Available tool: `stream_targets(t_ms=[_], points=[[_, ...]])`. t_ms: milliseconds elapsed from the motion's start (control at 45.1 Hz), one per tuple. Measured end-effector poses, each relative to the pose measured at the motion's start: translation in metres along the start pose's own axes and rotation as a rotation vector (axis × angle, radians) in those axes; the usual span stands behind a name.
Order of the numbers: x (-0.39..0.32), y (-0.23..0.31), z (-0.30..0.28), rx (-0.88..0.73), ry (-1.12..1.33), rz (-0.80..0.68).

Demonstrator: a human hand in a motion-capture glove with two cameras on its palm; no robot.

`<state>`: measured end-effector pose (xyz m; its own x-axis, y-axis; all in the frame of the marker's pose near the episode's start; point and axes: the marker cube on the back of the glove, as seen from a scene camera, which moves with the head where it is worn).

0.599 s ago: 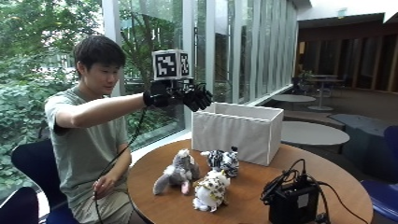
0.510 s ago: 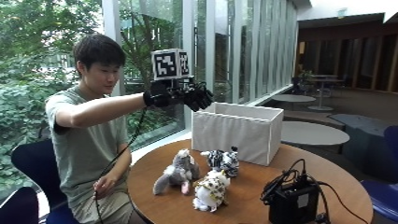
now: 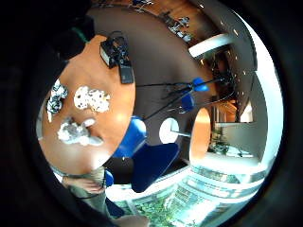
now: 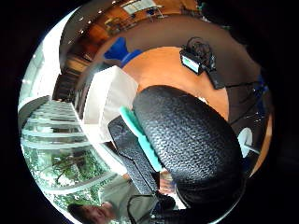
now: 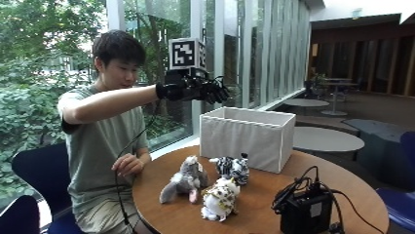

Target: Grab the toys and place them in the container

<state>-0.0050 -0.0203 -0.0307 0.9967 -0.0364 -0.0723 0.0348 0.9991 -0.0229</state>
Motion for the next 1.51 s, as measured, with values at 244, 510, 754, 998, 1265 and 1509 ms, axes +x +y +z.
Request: stream_targets(t_ms=[244, 510, 754, 998, 1265, 1509], points=[[0.003, -0.022, -0.006, -0.037, 0.062, 0.003], [-0.004, -0.05, 0.03, -0.177, -0.035, 0.056], [-0.002, -0.085, 0.173, -0.399, -0.008, 0.133], [-0.02, -0.06, 0.29, -0.485, 0.037, -0.055], [-0.016, -0.071, 0.304, -0.374, -0.091, -0.067], [-0.02, -0.078, 0.305, -0.231, -0.174, -0.051]])
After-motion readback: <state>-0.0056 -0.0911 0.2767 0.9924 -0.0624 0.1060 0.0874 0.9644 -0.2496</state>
